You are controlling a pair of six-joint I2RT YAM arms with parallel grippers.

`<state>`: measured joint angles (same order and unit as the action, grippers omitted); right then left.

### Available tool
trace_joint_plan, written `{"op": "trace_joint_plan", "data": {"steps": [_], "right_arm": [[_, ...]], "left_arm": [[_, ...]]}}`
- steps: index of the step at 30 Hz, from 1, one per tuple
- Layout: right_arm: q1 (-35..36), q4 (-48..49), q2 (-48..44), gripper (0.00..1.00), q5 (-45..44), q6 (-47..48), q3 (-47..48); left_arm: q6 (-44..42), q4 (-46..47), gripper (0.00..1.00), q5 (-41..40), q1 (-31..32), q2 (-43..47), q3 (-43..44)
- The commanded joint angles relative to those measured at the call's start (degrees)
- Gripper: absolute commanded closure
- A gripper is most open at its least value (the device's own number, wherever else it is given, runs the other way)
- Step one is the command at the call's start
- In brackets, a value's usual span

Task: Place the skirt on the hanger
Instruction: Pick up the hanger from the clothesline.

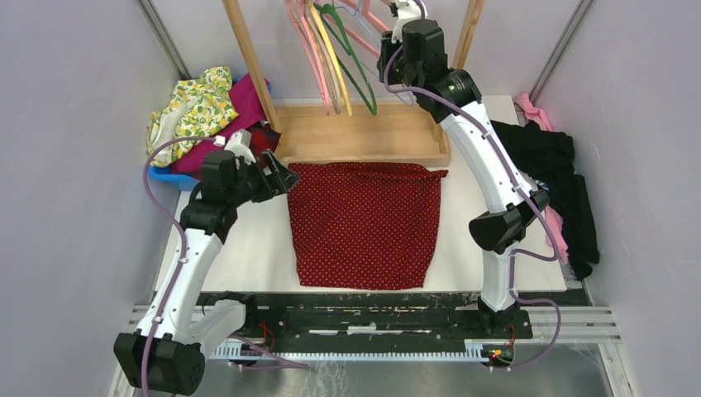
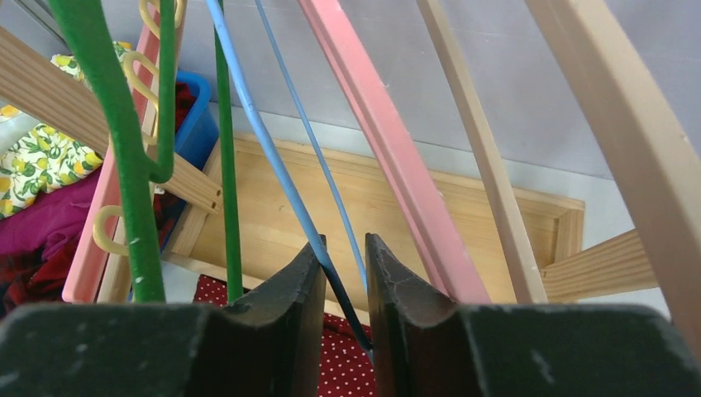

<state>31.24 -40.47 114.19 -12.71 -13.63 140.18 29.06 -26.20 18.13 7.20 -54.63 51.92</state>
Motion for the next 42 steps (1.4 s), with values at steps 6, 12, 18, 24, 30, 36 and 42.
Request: {"op": "trace_joint_plan", "data": {"steps": [6,12,18,24,30,36,42], "right_arm": [[-0.5,4.8,-1.2,0.79,2.9,-0.5,1.8],[-0.5,5.6,-2.5,0.91,4.0,0.1,1.9],[-0.6,6.1,-2.4,0.96,7.7,1.7,3.9],[-0.5,6.6,-3.7,0.99,10.5,2.9,3.2],[0.4,8.1,-8.3,0.99,10.0,3.7,-1.6],[0.9,7.8,-14.2,0.99,9.9,3.2,-7.2],[1.2,10.1,-22.5,0.99,11.1,1.4,-18.6]], "left_arm": [[-1.1,1.5,0.19,1.1,-0.3,-0.2,3.2],[-1.1,1.9,0.19,1.5,-0.3,-0.2,2.6],[-1.4,1.2,0.19,1.3,-0.4,0.4,2.9],[-1.4,1.2,0.19,1.2,-0.4,0.8,2.6],[-1.4,1.0,0.19,1.2,-0.4,1.2,2.4],[-1.3,1.0,0.19,1.0,-0.4,2.2,1.9],[-1.1,0.7,0.18,1.2,-0.4,3.1,1.5]]}}
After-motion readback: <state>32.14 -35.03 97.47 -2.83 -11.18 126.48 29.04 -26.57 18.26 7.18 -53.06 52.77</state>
